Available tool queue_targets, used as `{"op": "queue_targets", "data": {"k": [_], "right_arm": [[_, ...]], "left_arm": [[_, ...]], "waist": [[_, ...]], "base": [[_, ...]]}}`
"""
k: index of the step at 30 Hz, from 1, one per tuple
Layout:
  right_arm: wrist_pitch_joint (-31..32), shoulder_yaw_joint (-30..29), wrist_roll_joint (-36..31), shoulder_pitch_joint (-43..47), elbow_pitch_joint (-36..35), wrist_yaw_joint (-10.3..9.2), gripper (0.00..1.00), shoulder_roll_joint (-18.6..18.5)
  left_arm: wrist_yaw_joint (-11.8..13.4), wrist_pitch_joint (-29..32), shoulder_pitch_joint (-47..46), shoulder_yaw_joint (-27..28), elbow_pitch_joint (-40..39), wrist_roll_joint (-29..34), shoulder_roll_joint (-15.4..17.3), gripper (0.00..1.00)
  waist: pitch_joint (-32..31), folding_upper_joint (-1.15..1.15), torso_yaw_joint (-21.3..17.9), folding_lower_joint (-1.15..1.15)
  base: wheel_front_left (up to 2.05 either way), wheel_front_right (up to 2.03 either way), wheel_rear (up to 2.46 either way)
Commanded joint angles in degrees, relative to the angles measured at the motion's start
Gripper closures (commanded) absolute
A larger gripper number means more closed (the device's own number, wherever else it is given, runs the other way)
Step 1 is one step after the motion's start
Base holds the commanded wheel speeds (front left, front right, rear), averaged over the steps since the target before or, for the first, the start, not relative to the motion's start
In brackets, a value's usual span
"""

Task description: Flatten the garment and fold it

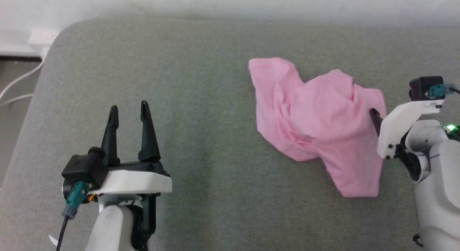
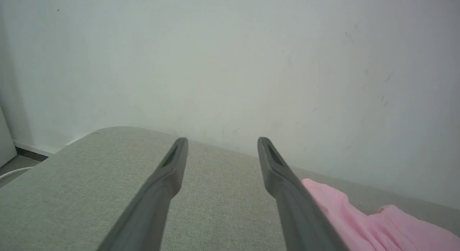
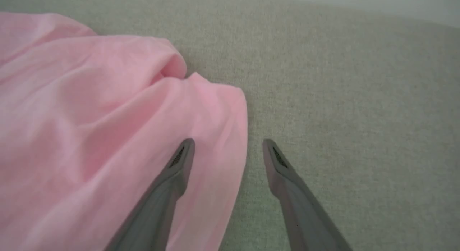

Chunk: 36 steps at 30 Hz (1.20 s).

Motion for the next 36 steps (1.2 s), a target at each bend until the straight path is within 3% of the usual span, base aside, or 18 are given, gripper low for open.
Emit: {"op": "queue_targets", "data": {"k": [1, 4, 5, 6, 7, 8, 12, 17, 23, 24, 25, 26, 29, 36], "right_arm": [[1.0, -0.5, -0.2, -1.3, 1.2, -0.06, 0.0, -0.2], [5.0, -1.1, 0.4, -2.8, 5.2, -0.06, 0.0, -0.5], [6.5, -1.1, 1.2, -3.0, 6.4, -0.06, 0.11, -0.5], [7.8, -0.9, 2.1, -3.1, 7.2, -0.06, 0.6, -0.5], [8.6, -0.5, 3.1, -3.2, 7.6, -0.06, 0.91, -0.6], [9.1, -0.1, 4.0, -3.0, 7.7, -0.06, 1.0, -0.9], [7.2, -1.5, 5.3, -1.2, 6.0, -0.06, 1.0, -3.5], [3.1, -11.6, 1.7, 5.4, 0.7, -0.06, 1.0, -5.8], [4.4, -25.7, -3.0, 16.3, -10.6, -0.06, 1.0, -1.6], [4.1, -26.9, -3.6, 17.7, -12.8, -0.06, 0.81, -0.5], [3.9, -27.8, -4.0, 18.9, -14.7, -0.06, 0.29, 0.6], [4.1, -28.2, -4.0, 20.0, -16.2, -0.06, 0.0, 1.6], [2.7, -27.8, -2.1, 21.9, -20.6, -0.06, 0.0, 3.6], [-11.0, -18.9, 1.8, 25.5, -27.9, -0.06, 0.0, 4.7]], "left_arm": [[-0.5, -0.3, 0.1, 0.4, -0.1, 0.4, -0.3, 0.0], [-1.1, -0.3, -0.3, 0.6, 0.3, 0.6, -0.6, 0.0], [-1.3, -0.3, -0.4, 0.7, 0.5, 0.6, -0.6, 0.0], [-1.4, -0.3, -0.5, 0.7, 0.7, 0.7, -0.7, 0.0], [-1.3, -0.3, -0.5, 0.6, 0.6, 0.8, -0.7, 0.0], [-1.1, -0.3, -0.3, 0.5, 0.5, 0.8, -0.7, 0.0], [-0.7, -0.3, -0.2, 0.3, 0.8, 0.0, -0.8, 0.0], [-0.2, -0.3, 1.2, -0.1, 0.9, -0.1, -0.8, 0.0], [-0.1, -0.3, 2.8, 0.2, 0.7, -0.1, -0.8, 0.0], [-0.1, -0.3, 3.0, 0.2, 0.7, -0.2, -0.8, 0.0], [-0.2, -0.3, 3.2, 0.3, 0.6, -0.1, -0.8, 0.0], [-0.2, -0.3, 3.4, 0.3, 0.6, -0.1, -0.8, 0.0], [-0.2, -0.3, 3.7, 0.2, 0.7, -0.1, -0.8, 0.0], [-2.0, -0.3, 2.9, -3.9, 1.8, -1.9, -0.8, 0.0]], "waist": [[3.6, 0.0, 3.4, -0.01], [4.3, 0.0, 4.0, -0.01], [4.4, 0.0, 4.1, -0.01], [4.4, 0.0, 4.1, -0.01], [4.3, 0.0, 4.1, -0.01], [4.0, 0.0, 3.9, -0.01], [2.3, 0.0, 3.0, -0.01], [-0.7, 0.0, 1.9, -0.01], [-2.8, 0.0, 0.7, -0.01], [-3.0, 0.0, 0.5, -0.01], [-3.1, 0.0, 0.2, -0.01], [-3.1, 0.0, -0.1, -0.01], [-3.3, 0.0, -0.7, -0.01], [-3.2, 0.0, -2.1, -0.01]], "base": [[0.0, 0.0, 0.0], [0.0, 0.0, 0.0], [0.0, 0.0, 0.0], [0.0, 0.0, 0.0], [0.0, 0.0, 0.0], [0.0, 0.0, 0.0], [0.0, 0.0, 0.0], [0.0, 0.0, 0.0], [0.0, 0.0, 0.0], [0.0, 0.0, 0.0], [0.0, 0.0, 0.0], [0.0, 0.0, 0.0], [0.0, 0.0, 0.0], [0.0, 0.0, 0.0]]}}
